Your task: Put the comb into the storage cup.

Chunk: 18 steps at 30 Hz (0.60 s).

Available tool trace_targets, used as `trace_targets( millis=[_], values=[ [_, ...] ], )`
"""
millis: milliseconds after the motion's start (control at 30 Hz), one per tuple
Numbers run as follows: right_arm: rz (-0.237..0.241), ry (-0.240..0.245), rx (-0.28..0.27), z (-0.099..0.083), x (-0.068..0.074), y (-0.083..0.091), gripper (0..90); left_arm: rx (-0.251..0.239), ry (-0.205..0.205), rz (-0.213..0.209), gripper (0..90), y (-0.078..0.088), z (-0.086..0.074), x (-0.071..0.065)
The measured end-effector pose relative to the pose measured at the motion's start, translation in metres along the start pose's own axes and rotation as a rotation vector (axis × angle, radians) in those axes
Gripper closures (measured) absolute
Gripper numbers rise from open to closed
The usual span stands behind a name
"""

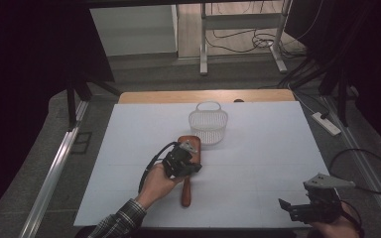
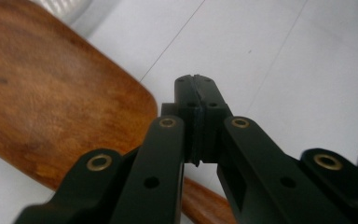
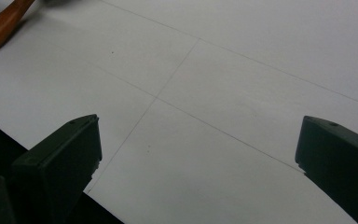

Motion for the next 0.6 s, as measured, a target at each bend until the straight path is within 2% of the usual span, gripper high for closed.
trace_targets(
  millis=[600],
  values=[
    [0.004,0.016,0.006,0.0,0.001,-0.001,0.8,0.079,0.049,0.006,88.9,-0.026,-0.025,0.001]
  ],
)
Point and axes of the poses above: each handheld gripper's, and its own axes: y roughly backward along the jaws, z roughly out of its top, x roughly to its left, the point moved 3 cm from there along -y, roughly forward along the jaws, and after that the axes turned 11 degrees about y, right-handed, at the moved point
